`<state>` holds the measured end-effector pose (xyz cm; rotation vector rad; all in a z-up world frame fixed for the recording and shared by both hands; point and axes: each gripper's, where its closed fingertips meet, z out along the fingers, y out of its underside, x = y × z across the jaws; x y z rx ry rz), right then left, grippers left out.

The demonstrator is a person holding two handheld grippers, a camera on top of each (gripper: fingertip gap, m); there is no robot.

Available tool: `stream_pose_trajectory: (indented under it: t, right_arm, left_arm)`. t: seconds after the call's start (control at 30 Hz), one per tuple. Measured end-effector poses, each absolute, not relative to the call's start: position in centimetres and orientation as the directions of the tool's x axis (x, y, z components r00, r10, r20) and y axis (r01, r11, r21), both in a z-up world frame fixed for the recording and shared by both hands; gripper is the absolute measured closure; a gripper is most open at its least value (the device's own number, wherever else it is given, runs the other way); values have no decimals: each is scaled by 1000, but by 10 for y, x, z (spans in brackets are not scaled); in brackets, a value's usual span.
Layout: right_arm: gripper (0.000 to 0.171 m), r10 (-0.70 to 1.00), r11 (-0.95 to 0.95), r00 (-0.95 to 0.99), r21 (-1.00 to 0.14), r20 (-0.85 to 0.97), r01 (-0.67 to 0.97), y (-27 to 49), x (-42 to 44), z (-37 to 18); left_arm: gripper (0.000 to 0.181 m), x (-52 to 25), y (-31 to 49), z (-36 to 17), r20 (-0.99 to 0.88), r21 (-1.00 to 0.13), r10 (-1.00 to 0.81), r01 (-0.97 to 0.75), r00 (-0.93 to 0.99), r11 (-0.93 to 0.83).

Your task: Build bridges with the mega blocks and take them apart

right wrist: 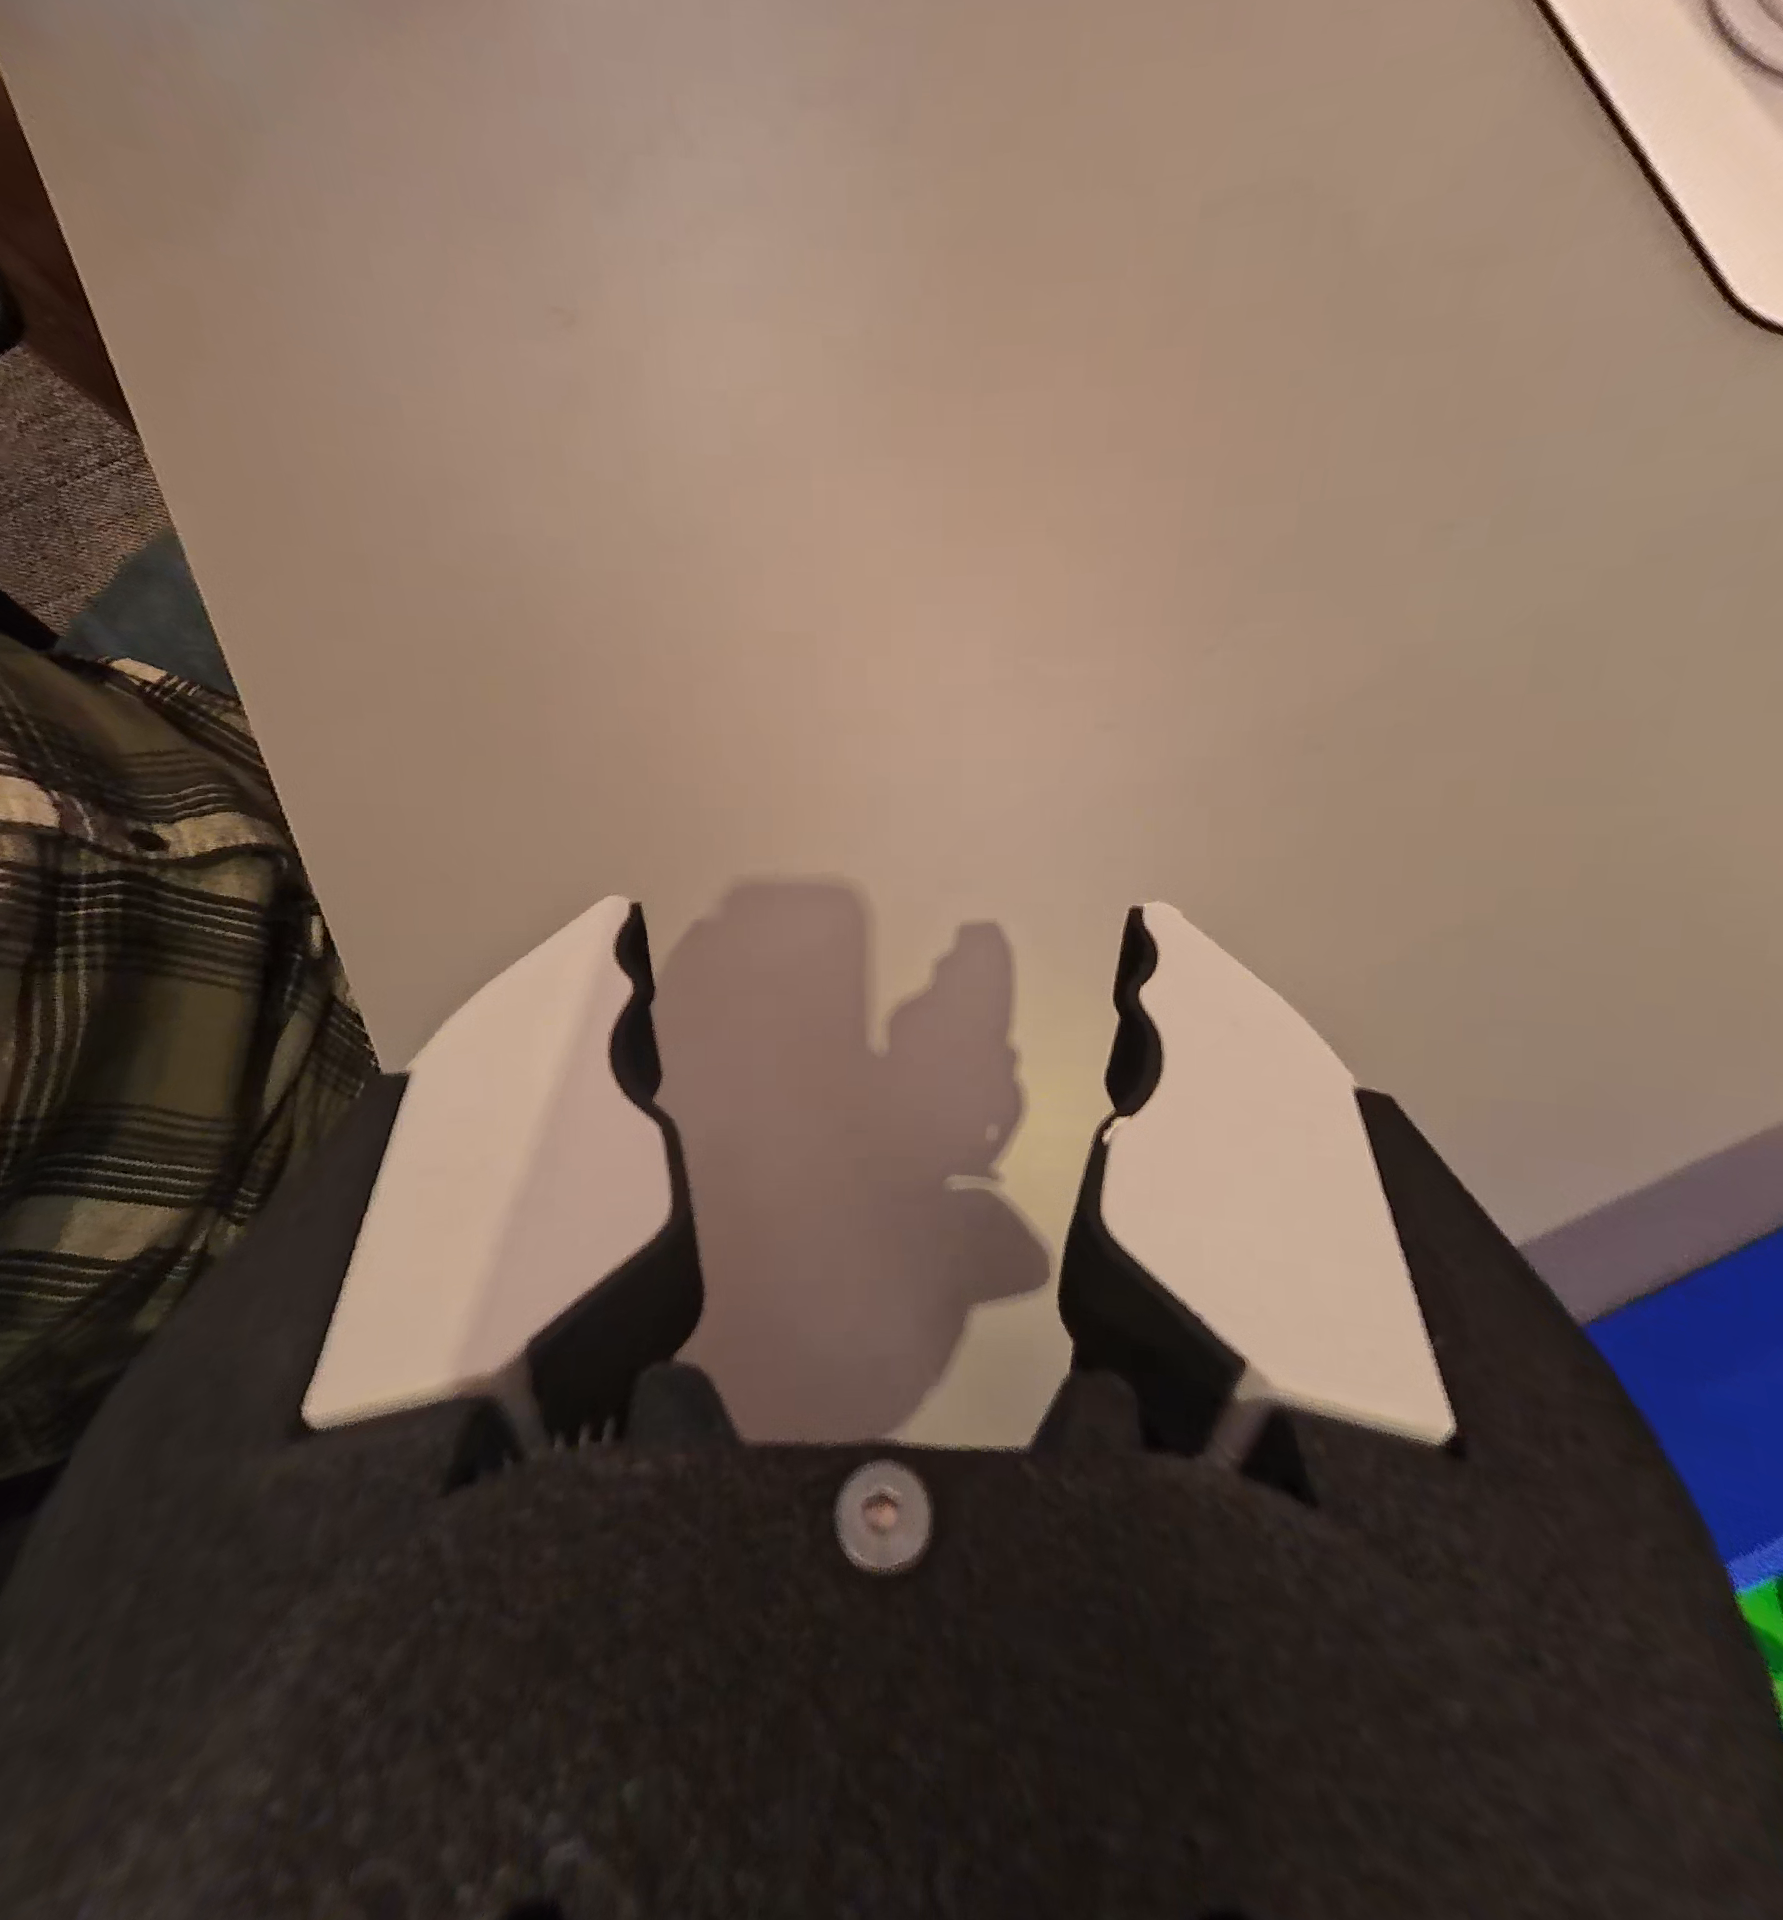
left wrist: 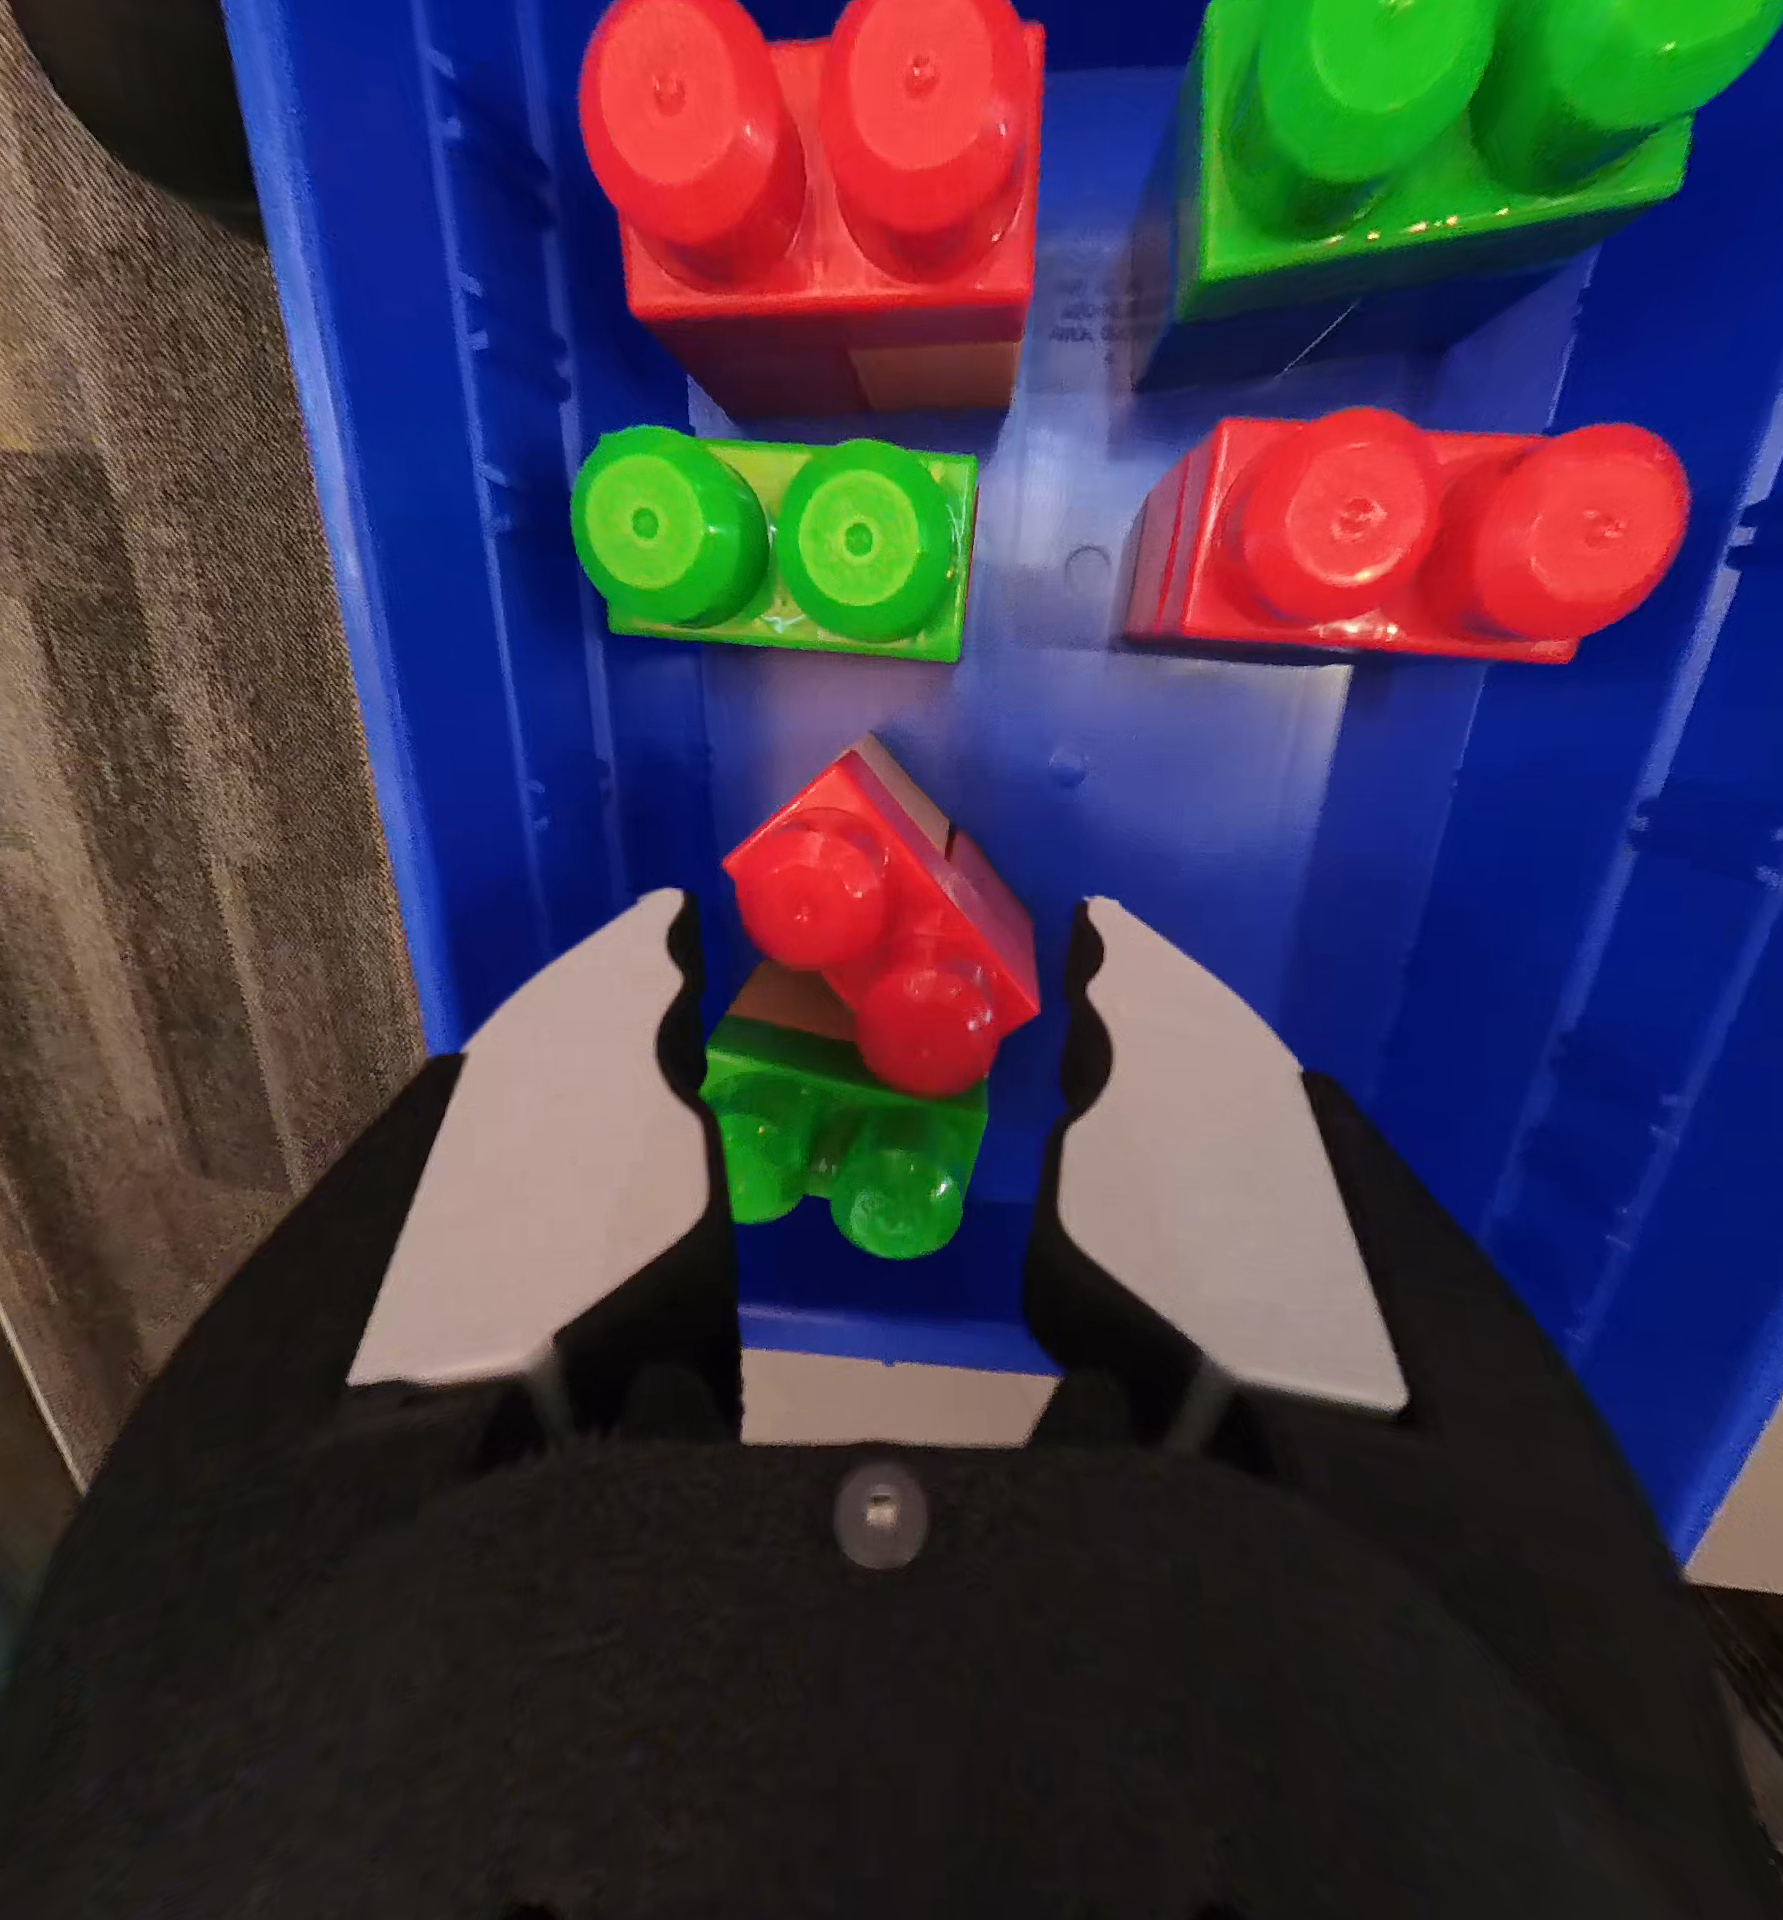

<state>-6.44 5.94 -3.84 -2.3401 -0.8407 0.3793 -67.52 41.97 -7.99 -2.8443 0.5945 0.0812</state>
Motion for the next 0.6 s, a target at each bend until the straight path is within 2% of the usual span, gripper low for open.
stream_pose_trajectory:
  t: [0.27,0.37,0.43,0.6]
  right_arm:
    - [86,653,-614,754,-634,-73,471,53,-65,-41]
    - [87,655,-613,751,-639,-82,465,50,-66,-40]
    - [87,653,-612,753,-642,-82,461,49,-65,-39]
    - [94,659,-597,746,-668,-94,444,46,-69,-37]
  left_arm:
    - [118,-677,421,-104,-50,-167,-337,-340,940,-925]
    - [125,-680,421,-113,-49,-152,-328,-332,943,-931]
    - [135,-680,420,-119,-39,-138,-335,-337,941,-931]
    - [140,-680,419,-121,-43,-132,-380,-383,924,-914]
